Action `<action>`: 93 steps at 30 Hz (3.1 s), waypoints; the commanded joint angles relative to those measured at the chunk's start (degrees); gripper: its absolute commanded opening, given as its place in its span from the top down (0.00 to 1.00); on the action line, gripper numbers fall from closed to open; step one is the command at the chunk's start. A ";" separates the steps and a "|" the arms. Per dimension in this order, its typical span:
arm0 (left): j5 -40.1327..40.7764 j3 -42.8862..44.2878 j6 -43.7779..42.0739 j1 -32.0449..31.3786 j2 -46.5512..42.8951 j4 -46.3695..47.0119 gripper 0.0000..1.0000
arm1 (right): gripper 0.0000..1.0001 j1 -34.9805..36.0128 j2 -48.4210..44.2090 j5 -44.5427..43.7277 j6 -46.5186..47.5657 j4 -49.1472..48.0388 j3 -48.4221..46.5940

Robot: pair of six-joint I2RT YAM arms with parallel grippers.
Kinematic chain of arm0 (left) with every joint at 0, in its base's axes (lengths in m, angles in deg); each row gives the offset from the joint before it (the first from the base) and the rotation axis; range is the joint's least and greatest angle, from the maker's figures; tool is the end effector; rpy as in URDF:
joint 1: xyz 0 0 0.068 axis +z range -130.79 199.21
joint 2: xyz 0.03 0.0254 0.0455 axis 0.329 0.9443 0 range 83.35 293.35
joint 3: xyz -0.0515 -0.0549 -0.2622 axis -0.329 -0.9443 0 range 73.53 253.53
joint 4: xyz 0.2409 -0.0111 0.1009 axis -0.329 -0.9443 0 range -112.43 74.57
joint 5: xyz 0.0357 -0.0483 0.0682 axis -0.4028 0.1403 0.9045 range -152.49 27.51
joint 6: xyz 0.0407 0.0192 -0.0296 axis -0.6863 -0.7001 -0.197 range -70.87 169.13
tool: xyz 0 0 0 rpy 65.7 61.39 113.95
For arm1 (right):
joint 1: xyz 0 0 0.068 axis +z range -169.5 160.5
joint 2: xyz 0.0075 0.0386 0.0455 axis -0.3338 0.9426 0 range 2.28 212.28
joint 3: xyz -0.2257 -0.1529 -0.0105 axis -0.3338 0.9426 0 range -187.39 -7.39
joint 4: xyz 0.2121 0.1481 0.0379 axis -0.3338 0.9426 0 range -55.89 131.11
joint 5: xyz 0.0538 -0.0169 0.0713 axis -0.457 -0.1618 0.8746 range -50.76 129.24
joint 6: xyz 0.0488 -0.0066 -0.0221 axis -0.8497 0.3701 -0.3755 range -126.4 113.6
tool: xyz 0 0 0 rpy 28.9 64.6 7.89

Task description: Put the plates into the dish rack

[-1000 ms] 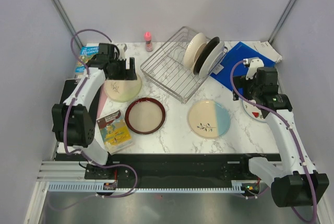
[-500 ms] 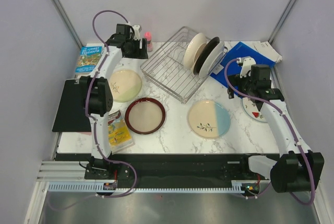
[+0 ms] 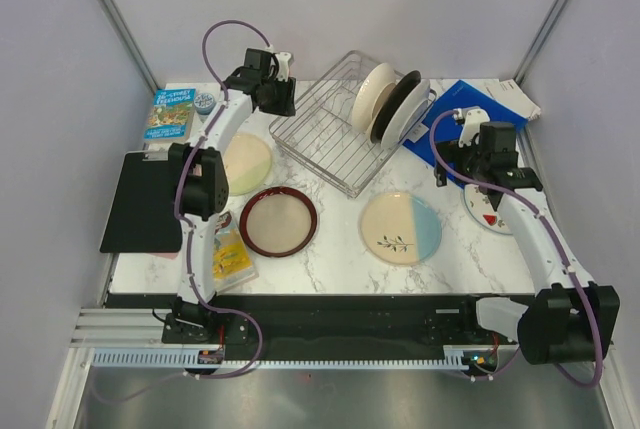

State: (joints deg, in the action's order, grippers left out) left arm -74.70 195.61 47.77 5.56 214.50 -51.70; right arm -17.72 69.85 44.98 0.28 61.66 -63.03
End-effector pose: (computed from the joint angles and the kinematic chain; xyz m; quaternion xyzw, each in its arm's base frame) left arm 0.5050 -0.1304 0.2556 0.1602 0.9066 -0.1382 0.3651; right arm 0.2555 0.0115 0.2959 -0.0879 0.8992 0.0270 0.4277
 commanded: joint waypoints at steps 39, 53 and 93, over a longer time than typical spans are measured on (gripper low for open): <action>9.66 -17.23 10.33 -2.08 -16.45 0.76 0.98 | 0.23 7.80 25.51 9.39 -21.97 -15.86 -10.28; 9.75 -19.16 12.88 -2.26 -17.86 0.76 0.98 | 0.26 11.05 19.80 12.01 -26.01 -16.12 -9.23; 14.23 -29.53 28.43 -5.51 -27.01 -1.35 0.98 | 1.00 14.83 28.31 -5.39 -15.22 -9.79 -14.58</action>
State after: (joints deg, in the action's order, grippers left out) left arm -63.07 165.23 69.49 -1.50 191.23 -54.83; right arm -4.10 97.54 38.59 -23.83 52.13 -74.41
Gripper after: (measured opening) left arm 0.050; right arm 0.034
